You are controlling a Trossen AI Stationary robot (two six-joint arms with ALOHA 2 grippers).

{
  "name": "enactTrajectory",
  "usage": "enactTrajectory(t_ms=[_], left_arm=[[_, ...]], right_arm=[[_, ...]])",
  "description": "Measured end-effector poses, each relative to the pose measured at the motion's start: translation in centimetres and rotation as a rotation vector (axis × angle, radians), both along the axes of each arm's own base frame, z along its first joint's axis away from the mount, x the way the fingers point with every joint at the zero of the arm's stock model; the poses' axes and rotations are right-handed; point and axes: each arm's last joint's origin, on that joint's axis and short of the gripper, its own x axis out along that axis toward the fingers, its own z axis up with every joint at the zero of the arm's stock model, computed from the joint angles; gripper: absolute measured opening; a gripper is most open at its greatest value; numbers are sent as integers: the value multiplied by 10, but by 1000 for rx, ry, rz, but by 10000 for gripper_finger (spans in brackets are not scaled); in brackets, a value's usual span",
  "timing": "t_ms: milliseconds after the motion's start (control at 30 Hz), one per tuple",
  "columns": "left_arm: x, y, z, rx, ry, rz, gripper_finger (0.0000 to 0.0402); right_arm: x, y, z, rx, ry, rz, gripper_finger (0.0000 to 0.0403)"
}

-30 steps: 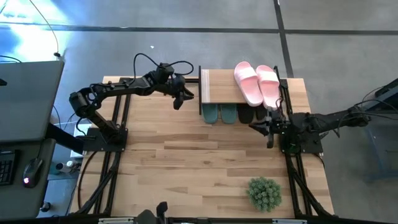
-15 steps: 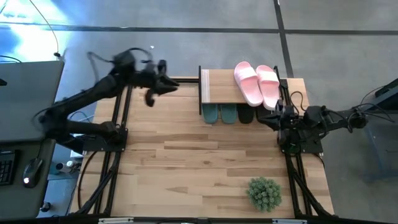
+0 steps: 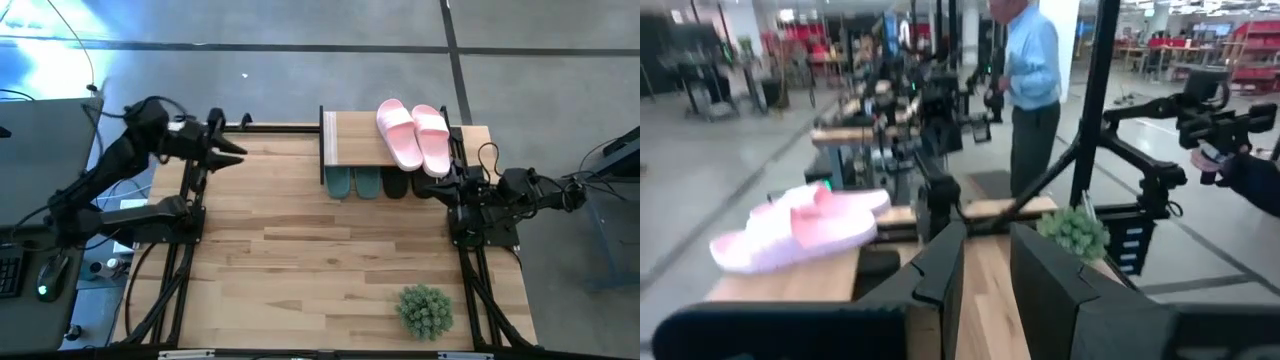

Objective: Pick and place slides into the shelf
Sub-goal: Return to Home Position

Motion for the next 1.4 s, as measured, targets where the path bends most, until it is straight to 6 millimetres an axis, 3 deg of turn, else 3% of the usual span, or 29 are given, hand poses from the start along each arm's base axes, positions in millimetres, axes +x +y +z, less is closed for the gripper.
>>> enactTrajectory(t_ms=[267, 500, 900, 1033, 1400], left_arm=[[-49, -41, 8, 109, -80, 45, 71], [-82, -68, 0, 139, -131, 116, 71], [-91, -77, -42, 128, -145, 116, 71], [-93, -78, -52, 130, -150, 116, 71], [-103, -87, -82, 110, -223, 109, 71]], right_arm=[[-1, -1, -4, 38, 29, -26, 0], [-1, -1, -4, 38, 29, -27, 0], [-6, -1, -18, 91, -28, 13, 0], [-16, -3, -19, 100, -96, 12, 0], [-15, -3, -20, 106, -96, 8, 0]])
